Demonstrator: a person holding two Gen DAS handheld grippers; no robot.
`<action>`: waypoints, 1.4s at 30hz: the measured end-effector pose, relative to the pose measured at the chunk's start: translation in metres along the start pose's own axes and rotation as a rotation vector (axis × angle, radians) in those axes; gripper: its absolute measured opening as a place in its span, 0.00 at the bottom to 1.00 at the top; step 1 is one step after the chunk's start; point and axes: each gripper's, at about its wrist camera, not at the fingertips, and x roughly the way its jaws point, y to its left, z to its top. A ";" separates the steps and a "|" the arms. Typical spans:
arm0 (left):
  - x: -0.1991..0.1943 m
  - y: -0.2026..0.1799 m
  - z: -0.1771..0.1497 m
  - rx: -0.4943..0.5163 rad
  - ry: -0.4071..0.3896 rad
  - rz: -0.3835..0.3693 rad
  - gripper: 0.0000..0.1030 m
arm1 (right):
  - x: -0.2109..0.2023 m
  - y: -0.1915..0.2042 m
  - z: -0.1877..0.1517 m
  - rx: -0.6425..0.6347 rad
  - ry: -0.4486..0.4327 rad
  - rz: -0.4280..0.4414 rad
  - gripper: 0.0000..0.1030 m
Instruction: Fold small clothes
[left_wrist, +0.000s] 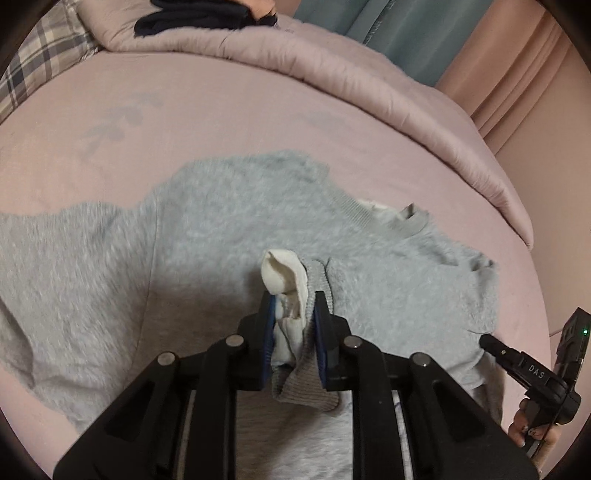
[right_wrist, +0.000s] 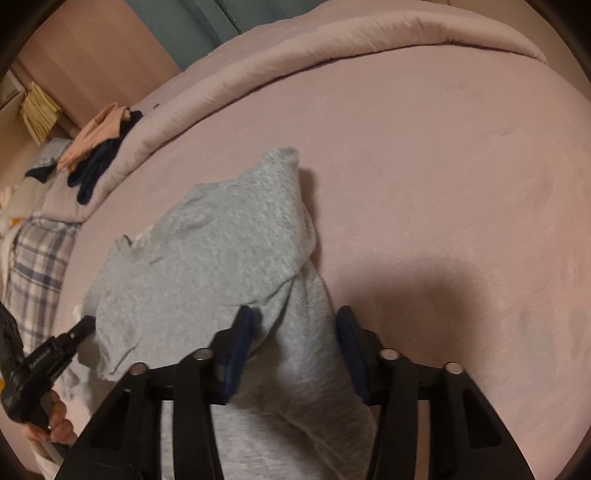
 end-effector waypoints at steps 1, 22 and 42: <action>0.002 0.003 -0.001 -0.008 0.003 0.005 0.19 | 0.001 -0.001 0.000 -0.004 -0.005 -0.002 0.27; 0.004 0.019 -0.009 -0.058 0.028 0.044 0.30 | 0.004 -0.002 -0.003 -0.021 -0.025 -0.051 0.14; 0.008 0.016 -0.004 -0.093 0.041 0.053 0.31 | 0.005 0.001 -0.005 -0.044 -0.024 -0.082 0.14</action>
